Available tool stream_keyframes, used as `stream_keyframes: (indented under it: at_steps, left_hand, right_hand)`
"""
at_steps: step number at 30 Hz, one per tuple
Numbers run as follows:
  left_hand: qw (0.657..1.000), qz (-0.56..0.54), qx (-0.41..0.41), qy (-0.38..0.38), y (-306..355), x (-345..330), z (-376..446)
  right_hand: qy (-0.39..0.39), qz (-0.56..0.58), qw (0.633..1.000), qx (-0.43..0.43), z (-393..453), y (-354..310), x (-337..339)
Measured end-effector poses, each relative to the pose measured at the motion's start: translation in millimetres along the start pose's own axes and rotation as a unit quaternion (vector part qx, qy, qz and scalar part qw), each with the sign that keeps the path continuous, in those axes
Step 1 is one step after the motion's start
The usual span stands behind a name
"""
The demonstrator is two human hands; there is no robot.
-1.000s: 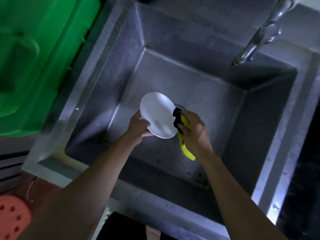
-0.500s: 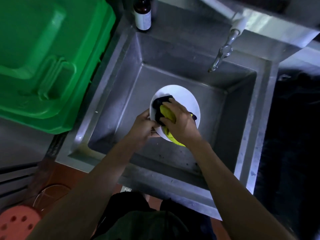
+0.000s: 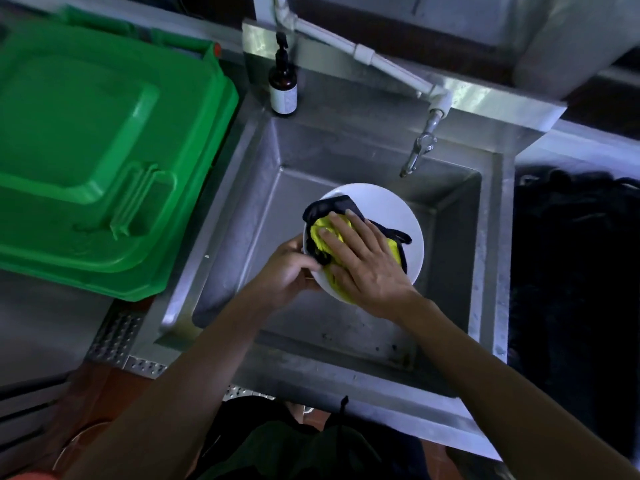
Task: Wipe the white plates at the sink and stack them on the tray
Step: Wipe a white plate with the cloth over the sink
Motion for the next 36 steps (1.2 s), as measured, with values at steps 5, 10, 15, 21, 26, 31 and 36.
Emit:
stream_keyframes:
  at_steps: [5, 10, 15, 21, 26, 31, 36]
  left_hand:
    - [1.0, 0.016, 0.014, -0.014, 3.5, -0.4, -3.6]
    - [0.999, 0.001, 0.011, 0.036, 1.5, -3.9, -5.3]
    - [0.997, -0.027, -0.003, 0.078, 1.8, -7.1, -7.2]
    - [0.993, -0.038, -0.018, 0.114, 1.1, -10.4, -12.3]
    - [0.99, -0.04, -0.032, 0.135, 1.7, -8.8, -11.4]
    - [0.986, -0.058, -0.04, 0.153, 0.1, -11.5, -6.6]
    - [0.983, -0.083, -0.036, 0.159, -2.9, -13.5, -4.7]
  right_hand:
    - [0.001, -0.002, 0.999, -0.047, 23.9, 3.0, 2.8]
    - [0.037, 0.004, 0.995, -0.093, 39.0, 19.8, 9.4]
    - [0.065, -0.005, 0.983, -0.173, 31.9, 43.1, 15.0]
    - [0.074, 0.003, 0.966, -0.248, 9.1, 61.7, 12.8]
    - [0.067, 0.02, 0.952, -0.297, -14.2, 61.1, 4.4]
    - [0.082, 0.029, 0.943, -0.32, -31.8, 33.8, -11.3]
    - [0.09, 0.058, 0.94, -0.324, -40.7, -0.8, -29.0]
Point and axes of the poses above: each hand's wrist, its own z-axis towards the middle knuckle, its own x-axis out of the back of the hand, y = z × x, the point moved 4 cm from there along z, towards the middle knuckle, and after that the axes turned 8 degrees about z, right-handed, at the moved point
